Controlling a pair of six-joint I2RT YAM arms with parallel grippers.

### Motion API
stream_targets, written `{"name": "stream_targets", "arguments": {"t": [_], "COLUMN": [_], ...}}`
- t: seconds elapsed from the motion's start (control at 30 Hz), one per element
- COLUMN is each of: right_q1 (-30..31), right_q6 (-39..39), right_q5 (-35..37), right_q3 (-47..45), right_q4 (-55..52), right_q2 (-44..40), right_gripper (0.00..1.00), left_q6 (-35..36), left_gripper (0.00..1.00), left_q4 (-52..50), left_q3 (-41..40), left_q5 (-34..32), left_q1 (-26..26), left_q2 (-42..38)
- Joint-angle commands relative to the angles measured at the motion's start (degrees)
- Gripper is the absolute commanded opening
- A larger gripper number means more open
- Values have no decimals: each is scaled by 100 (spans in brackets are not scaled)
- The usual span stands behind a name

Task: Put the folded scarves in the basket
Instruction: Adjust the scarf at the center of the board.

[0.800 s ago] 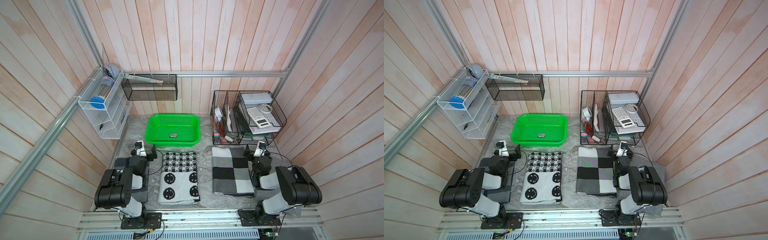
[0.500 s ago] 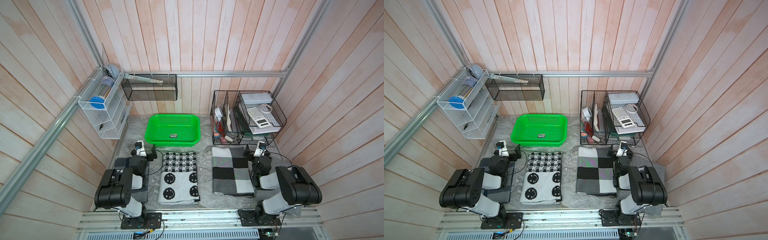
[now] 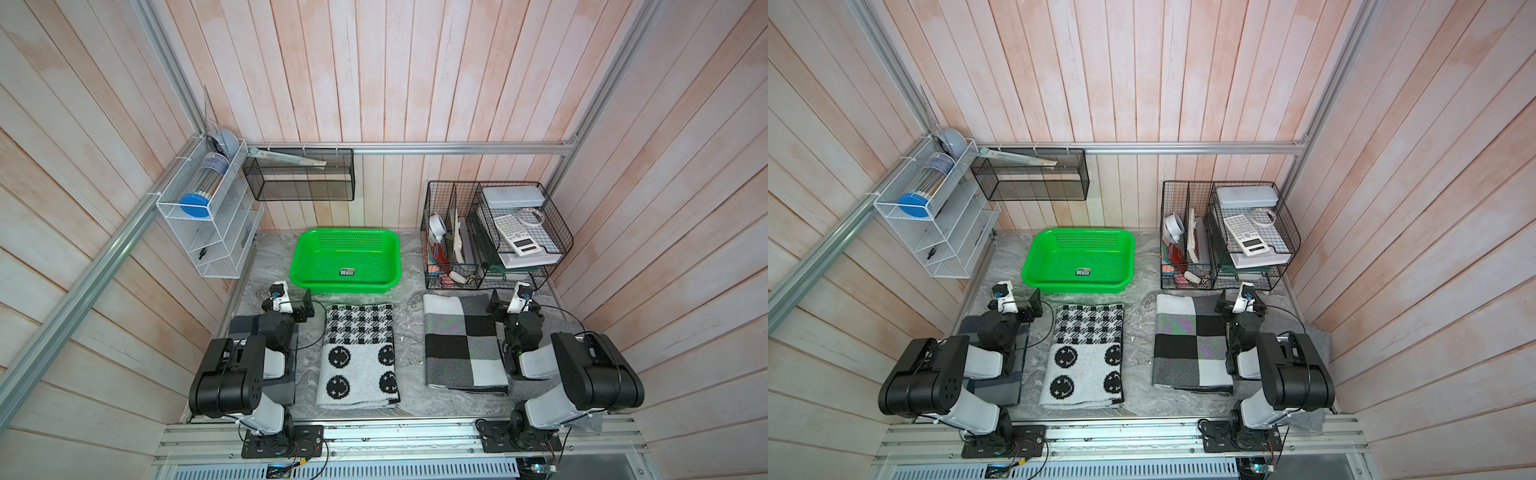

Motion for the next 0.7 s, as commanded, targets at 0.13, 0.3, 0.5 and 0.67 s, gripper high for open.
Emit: {"name": "stream_targets", "arguments": {"t": [0.13,0.3,0.5,0.67], "right_q1": [258,957,775,322], "right_q6": [-190,-582,1368,2642], "right_q5": [378,1096,674,165], "right_q3": [-121,-149,870,810], "right_q4": [362,-762,-4778,-5925], "right_q2": [-210,-1759,-3592,-4608], "right_gripper": [98,98,98,98], "left_q6": [-309,-148,-1864,-3254], "left_gripper": [100,100,100,100], "left_q4": [502,-196,-3402,-3696], "left_q3": [-283,-825,214,48], "left_q5": [-899,-1146,-1119,-1034], "left_q1": [23,-296,-258,-152], "left_q2": [-200,-1927,-3513,-3780]}}
